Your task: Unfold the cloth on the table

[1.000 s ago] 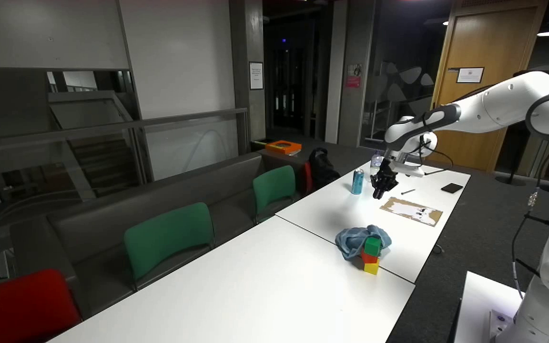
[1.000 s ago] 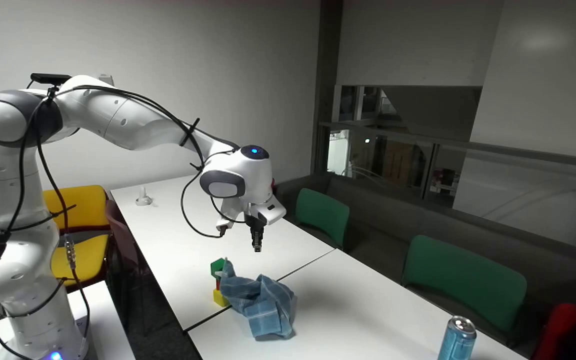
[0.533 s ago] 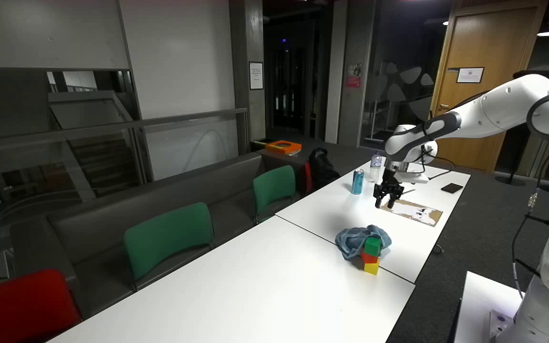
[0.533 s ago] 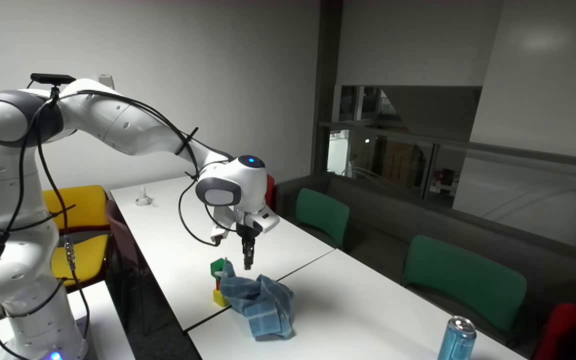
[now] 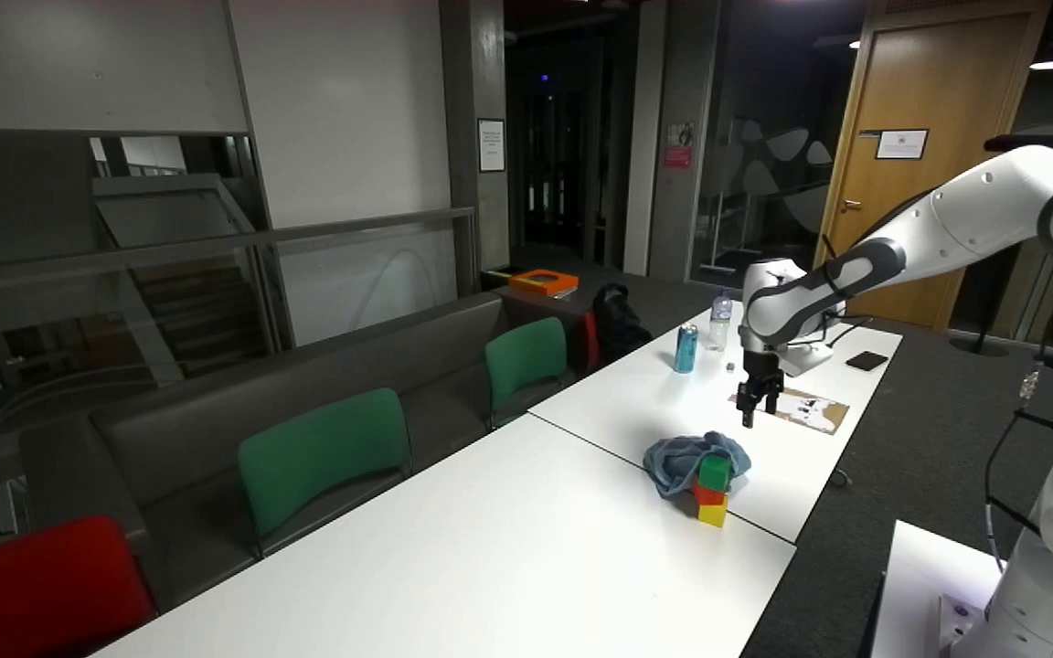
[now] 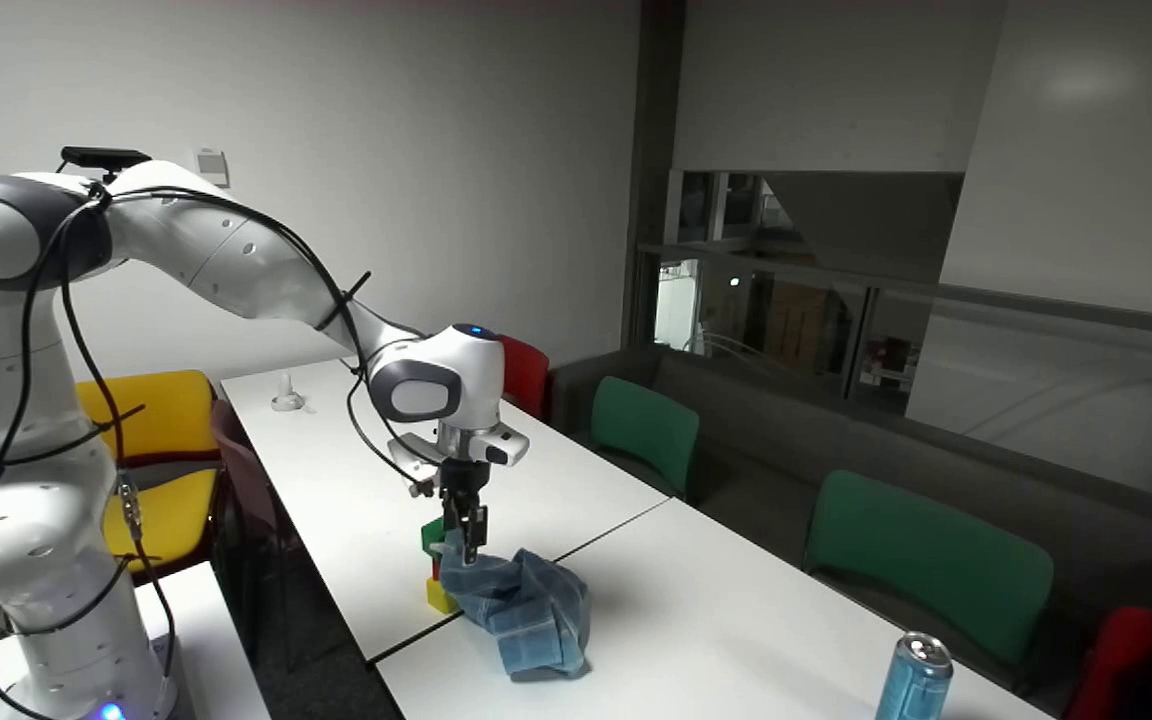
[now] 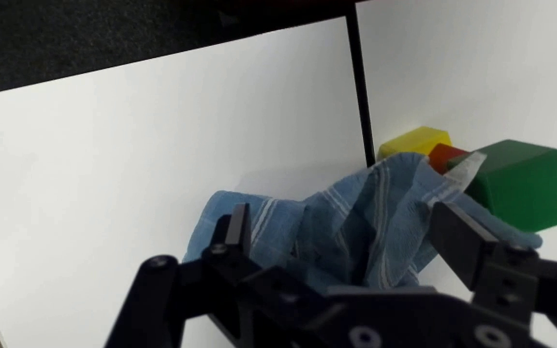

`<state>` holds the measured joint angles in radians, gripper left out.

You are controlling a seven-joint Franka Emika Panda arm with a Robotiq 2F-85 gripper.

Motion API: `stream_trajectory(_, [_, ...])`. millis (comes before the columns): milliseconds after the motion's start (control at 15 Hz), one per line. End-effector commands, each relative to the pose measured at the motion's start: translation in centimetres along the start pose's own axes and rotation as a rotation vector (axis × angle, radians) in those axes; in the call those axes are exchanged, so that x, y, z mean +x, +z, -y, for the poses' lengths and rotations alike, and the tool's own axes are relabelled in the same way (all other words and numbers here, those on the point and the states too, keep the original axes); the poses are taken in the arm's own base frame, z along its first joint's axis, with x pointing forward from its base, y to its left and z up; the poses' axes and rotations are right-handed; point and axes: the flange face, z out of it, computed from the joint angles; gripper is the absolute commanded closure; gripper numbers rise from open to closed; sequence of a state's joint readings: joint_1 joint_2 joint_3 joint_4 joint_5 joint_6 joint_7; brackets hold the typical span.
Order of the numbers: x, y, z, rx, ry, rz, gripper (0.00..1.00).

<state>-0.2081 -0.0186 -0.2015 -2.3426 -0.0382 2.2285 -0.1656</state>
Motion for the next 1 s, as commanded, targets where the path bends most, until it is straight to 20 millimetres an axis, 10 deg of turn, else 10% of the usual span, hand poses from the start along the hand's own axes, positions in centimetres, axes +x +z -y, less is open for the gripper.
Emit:
stream_trajectory(0, [-2.0,-1.0,1.0,-0.053,-0.166,-0.038,0.00])
stream_trajectory(933, [-2.6,-1.6,4.2,-0.004,-0.456,-0.105,0.00])
